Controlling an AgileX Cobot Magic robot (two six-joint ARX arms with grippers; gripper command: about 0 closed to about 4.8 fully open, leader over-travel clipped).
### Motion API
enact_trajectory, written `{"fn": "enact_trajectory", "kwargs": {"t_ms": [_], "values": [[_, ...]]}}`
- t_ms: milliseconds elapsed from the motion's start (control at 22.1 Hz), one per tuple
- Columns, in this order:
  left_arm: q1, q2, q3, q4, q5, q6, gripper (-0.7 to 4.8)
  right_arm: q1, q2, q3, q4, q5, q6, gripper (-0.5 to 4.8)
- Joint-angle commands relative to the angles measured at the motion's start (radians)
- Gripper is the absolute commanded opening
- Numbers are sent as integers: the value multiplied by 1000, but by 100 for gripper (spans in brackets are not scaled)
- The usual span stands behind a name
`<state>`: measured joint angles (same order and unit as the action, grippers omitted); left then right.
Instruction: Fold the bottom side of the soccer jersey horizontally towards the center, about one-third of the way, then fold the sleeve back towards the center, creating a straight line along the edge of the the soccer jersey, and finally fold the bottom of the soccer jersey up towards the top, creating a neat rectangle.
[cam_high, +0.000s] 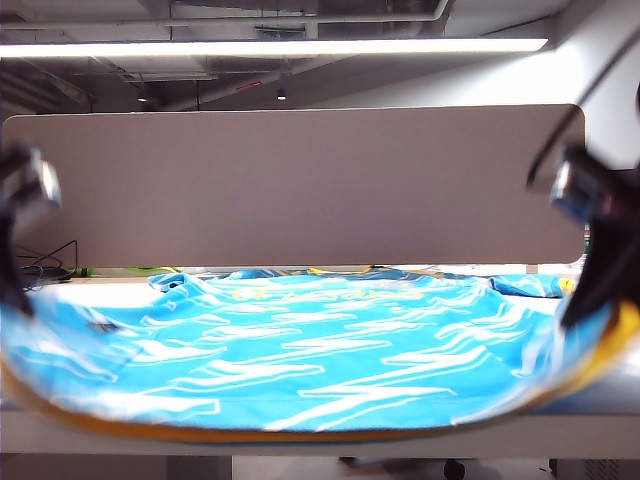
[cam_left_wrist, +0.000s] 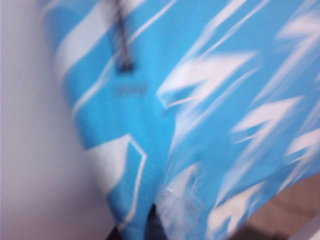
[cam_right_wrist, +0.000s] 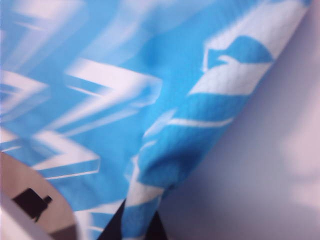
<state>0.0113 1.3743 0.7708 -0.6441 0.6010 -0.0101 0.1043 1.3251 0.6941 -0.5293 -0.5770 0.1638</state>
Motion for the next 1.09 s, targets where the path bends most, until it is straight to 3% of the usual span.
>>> {"fn": "enact_trajectory", "kwargs": {"t_ms": [45, 136, 226, 317, 589, 906, 1042, 1087], "values": [[-1, -269, 5, -23, 54, -171, -4, 19, -207, 7, -141, -6, 8, -7], [-3, -459, 5, -72, 48, -238, -4, 31, -368, 7, -251, -6, 16, -7], [-3, -569, 5, -135, 47, -253, -4, 42, -483, 7, -332, -6, 22, -6], [-2, -813, 5, -293, -25, -284, -4, 45, -713, 7, -462, -5, 74, -7], [-2, -1077, 5, -357, -65, -401, -4, 42, -1046, 8, -494, 4, 303, -7], [-2, -993, 5, -206, -93, -373, -4, 42, -1031, 8, -298, 90, 350, -6], [-2, -863, 5, -93, -103, -350, -4, 42, -890, 8, -126, 104, 320, -7], [-1, -753, 5, -2, -108, -330, -4, 40, -760, 9, 19, 105, 307, -7]]}}
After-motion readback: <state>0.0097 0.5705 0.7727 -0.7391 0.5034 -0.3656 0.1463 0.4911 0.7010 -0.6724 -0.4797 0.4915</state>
